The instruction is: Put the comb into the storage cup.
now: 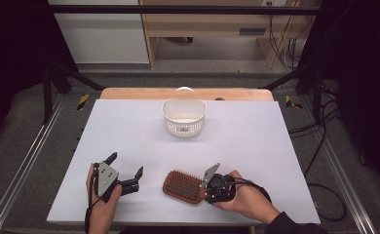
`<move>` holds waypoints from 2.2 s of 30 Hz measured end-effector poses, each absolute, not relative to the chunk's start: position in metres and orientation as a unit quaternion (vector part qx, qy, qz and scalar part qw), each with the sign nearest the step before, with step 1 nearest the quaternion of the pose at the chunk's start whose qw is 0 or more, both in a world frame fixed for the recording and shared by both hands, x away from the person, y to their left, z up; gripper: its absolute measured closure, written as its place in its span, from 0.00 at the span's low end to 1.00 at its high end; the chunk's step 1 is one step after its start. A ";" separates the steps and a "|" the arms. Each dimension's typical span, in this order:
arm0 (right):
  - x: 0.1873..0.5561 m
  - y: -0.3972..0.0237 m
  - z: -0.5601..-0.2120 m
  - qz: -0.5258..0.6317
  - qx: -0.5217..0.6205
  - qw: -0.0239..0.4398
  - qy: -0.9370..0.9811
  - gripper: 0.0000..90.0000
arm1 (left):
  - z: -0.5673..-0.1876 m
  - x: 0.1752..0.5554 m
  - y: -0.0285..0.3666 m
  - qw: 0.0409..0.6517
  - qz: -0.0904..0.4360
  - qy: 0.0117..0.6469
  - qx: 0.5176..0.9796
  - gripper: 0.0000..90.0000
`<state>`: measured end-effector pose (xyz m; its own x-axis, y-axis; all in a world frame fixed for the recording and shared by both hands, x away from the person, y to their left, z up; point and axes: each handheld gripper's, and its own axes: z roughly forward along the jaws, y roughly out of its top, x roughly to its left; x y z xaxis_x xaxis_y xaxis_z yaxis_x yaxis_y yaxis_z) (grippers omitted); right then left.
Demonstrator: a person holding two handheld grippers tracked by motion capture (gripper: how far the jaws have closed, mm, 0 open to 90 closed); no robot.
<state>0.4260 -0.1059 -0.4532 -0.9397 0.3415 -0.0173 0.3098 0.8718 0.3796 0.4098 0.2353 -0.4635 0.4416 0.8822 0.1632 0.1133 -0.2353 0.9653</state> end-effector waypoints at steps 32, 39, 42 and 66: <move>0.439 -0.134 -0.445 0.375 0.234 0.097 0.892 0.81 | -0.459 0.408 0.231 0.549 0.343 0.355 0.675 0.04; 0.444 -0.136 -0.444 0.454 0.247 0.136 0.845 0.81 | -0.454 0.404 0.221 0.577 0.318 0.333 0.675 0.05; 0.443 -0.137 -0.442 0.475 0.250 0.154 0.829 0.81 | -0.446 0.403 0.216 0.593 0.307 0.325 0.670 0.05; 0.454 -0.118 -0.431 0.568 0.233 0.204 0.763 0.81 | -0.365 0.416 0.166 0.651 0.251 0.315 0.643 0.03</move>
<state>0.4545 -0.1178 -0.4306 -0.8076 0.5879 -0.0471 0.1237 0.2469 0.9611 0.4162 0.1659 -0.3648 0.6759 0.7317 -0.0881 0.0788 0.0471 0.9958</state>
